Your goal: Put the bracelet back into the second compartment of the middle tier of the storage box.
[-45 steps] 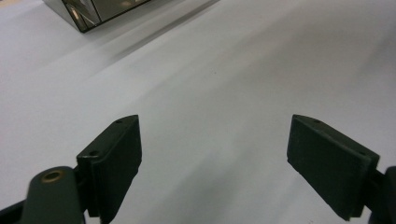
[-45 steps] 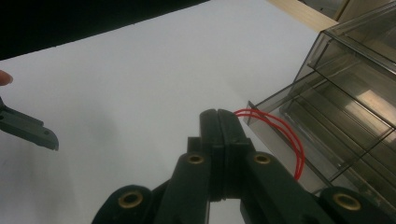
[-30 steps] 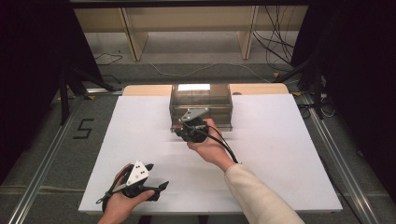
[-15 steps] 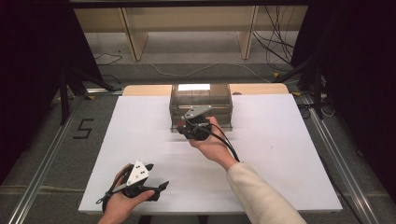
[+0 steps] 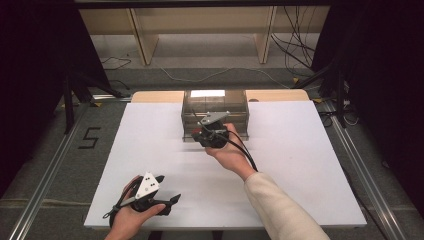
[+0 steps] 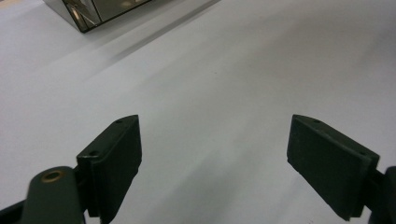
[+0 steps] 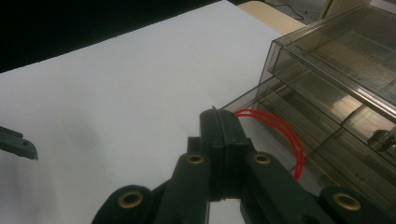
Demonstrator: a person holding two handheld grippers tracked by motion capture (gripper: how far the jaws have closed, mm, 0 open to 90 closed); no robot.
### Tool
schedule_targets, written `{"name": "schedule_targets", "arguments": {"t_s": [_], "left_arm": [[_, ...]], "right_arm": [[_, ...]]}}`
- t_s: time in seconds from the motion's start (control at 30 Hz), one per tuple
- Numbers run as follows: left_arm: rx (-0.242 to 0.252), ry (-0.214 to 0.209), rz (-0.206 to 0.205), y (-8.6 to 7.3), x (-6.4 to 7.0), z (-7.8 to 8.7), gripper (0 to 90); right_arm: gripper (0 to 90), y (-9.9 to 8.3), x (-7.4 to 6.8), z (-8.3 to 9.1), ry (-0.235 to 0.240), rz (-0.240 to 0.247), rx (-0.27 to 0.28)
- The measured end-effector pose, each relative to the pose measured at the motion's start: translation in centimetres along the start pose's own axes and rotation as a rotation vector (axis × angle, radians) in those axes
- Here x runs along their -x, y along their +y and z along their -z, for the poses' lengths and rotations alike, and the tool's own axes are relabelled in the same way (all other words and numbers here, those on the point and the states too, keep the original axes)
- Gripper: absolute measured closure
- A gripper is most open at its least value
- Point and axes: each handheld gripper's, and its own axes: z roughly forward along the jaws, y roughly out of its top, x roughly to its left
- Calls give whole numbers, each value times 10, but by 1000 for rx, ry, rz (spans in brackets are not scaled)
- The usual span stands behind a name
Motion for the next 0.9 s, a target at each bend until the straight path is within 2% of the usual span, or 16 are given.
{"name": "schedule_targets", "arguments": {"t_s": [0.9], "left_arm": [[2,2,0,0,0,0,179]], "right_arm": [[900,0,13,0,-27,-24,-5]]}}
